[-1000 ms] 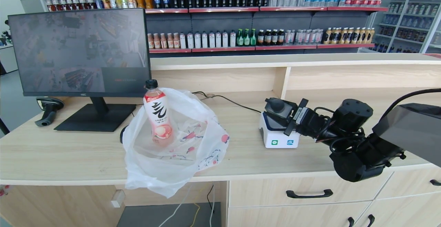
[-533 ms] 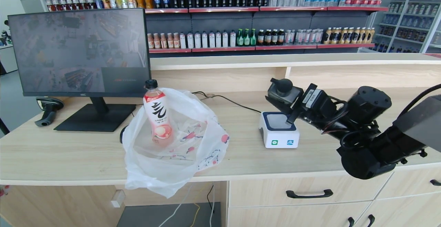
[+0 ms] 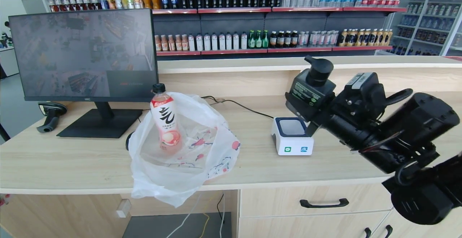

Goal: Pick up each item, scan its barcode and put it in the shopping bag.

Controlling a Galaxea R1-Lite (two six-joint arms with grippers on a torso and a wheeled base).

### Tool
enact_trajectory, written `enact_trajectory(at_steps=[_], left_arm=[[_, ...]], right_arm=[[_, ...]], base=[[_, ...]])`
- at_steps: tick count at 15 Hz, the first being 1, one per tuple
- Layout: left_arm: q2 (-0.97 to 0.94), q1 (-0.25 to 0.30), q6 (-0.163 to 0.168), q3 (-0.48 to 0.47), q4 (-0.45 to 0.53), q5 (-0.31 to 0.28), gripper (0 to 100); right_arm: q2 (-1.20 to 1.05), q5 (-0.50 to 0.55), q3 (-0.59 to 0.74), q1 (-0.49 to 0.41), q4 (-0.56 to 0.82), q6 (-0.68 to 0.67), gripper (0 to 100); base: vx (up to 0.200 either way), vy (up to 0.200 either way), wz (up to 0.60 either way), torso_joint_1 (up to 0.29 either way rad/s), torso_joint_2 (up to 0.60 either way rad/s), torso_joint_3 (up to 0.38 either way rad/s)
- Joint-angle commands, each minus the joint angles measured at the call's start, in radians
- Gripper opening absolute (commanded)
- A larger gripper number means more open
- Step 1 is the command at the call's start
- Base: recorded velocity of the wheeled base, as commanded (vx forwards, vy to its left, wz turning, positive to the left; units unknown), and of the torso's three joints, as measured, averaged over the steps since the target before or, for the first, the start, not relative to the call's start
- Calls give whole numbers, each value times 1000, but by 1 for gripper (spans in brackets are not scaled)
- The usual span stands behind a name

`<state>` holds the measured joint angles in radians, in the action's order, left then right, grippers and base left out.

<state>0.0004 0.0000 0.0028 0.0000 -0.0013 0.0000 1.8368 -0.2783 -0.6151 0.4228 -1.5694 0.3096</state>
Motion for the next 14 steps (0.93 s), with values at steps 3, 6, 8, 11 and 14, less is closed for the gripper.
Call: enact_trajectory(at_steps=[3, 6, 8, 11, 14], left_arm=[[0, 0, 0, 0, 0, 0, 100], [0, 0, 0, 0, 0, 0, 100], [0, 0, 0, 0, 0, 0, 100], [0, 0, 0, 0, 0, 0, 100], [0, 0, -1, 0, 0, 0, 100]], right_arm=[[-162, 108, 256, 2, -1, -172, 0], [-228, 108, 364, -2, -1, -196, 0], [-231, 110, 357, -7, -1, -248, 0], [-258, 106, 436, -33, -1, -256, 0], [-289, 105, 492, -53, -1, -313, 0]], base=[[0, 0, 0, 0, 0, 0], [0, 0, 0, 0, 0, 0], [0, 0, 0, 0, 0, 0], [0, 0, 0, 0, 0, 0], [0, 0, 0, 0, 0, 0]])
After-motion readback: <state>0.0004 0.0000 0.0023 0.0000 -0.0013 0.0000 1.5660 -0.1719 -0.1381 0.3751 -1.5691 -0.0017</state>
